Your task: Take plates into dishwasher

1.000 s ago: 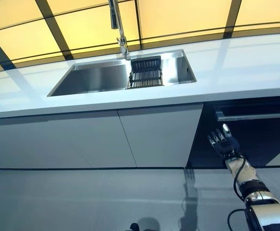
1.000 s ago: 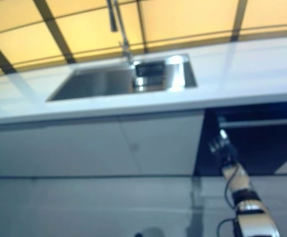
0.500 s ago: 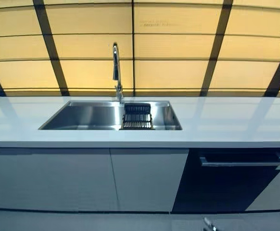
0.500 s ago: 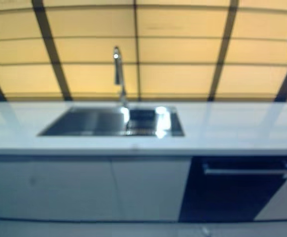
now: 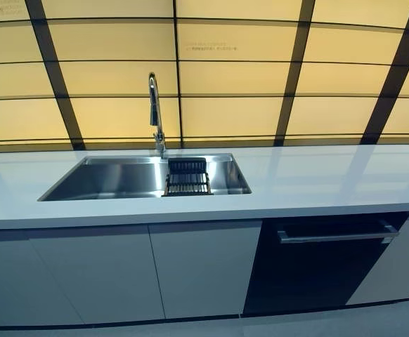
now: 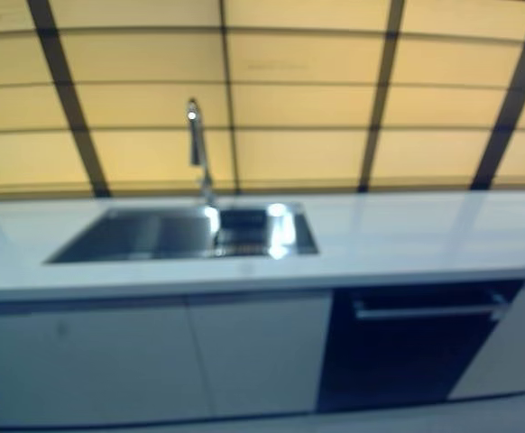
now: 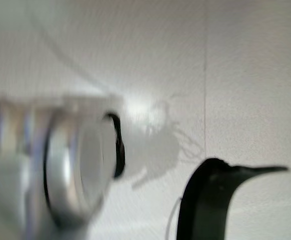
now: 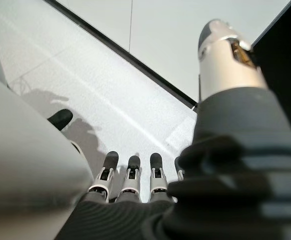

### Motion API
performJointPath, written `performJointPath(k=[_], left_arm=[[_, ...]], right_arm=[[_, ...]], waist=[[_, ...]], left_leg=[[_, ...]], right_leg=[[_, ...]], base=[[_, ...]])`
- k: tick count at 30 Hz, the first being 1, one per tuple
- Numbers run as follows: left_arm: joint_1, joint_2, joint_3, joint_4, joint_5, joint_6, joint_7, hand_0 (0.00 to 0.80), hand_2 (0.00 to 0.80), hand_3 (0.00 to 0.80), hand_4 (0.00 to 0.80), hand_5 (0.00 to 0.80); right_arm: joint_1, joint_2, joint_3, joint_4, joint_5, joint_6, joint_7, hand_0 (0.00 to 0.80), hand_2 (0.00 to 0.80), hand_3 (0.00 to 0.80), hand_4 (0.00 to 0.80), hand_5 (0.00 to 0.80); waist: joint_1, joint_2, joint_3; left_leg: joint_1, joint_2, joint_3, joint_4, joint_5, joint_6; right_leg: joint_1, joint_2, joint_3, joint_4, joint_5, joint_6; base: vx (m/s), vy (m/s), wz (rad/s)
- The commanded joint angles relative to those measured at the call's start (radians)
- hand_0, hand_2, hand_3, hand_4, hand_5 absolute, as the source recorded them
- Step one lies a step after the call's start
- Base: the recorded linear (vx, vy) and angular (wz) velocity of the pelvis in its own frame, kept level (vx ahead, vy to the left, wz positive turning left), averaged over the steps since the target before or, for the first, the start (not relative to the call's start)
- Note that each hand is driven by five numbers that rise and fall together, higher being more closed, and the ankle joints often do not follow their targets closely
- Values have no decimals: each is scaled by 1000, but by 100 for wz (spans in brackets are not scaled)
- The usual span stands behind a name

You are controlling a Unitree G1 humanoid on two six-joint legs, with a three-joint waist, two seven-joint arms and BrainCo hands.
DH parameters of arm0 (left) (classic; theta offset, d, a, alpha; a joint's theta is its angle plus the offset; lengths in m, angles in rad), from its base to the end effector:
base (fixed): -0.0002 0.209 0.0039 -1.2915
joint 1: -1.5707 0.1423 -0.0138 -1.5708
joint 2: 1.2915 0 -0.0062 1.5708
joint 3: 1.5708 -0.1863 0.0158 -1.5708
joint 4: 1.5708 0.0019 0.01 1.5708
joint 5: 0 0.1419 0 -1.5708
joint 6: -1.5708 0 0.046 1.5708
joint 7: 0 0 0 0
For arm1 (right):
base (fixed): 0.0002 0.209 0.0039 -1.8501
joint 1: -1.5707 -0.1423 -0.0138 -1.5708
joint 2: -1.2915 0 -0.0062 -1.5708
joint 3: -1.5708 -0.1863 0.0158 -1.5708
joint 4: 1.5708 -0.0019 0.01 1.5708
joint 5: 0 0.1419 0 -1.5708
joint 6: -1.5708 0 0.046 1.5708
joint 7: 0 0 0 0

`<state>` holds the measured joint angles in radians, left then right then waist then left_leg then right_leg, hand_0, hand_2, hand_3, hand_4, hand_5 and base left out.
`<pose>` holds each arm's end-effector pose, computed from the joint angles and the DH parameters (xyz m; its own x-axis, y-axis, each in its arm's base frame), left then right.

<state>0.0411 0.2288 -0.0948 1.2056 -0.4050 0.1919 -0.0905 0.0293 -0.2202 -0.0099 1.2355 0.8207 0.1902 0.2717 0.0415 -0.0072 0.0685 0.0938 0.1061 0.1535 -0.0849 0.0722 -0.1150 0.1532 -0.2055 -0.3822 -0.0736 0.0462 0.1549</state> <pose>0.0535 0.2230 -0.1256 0.1640 0.0471 -0.9853 -0.2730 0.9620 0.0005 0.0551 -0.2238 -0.1254 0.3574 0.1120 -0.9272 0.6327 0.7012 0.3286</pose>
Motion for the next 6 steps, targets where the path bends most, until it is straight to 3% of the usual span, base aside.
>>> performJointPath(k=[1,6], left_arm=[[-60,-27,17,56,35,1,-25,0,0,0,0,0],[-63,-18,5,54,42,1,-24,0,0,0,0,0]], right_arm=[[-60,25,7,44,-45,-8,-17,0,0,0,0,0],[-63,24,14,43,-54,-20,-33,0,0,0,0,0]], waist=[[16,14,57],[20,7,59]], left_leg=[[10,-17,49,-2,-55,70],[12,-18,50,-2,-60,73]], right_leg=[[-22,11,-22,59,-30,-17],[-22,9,-20,61,-30,-12]], base=[[0,0,0],[0,0,0]])
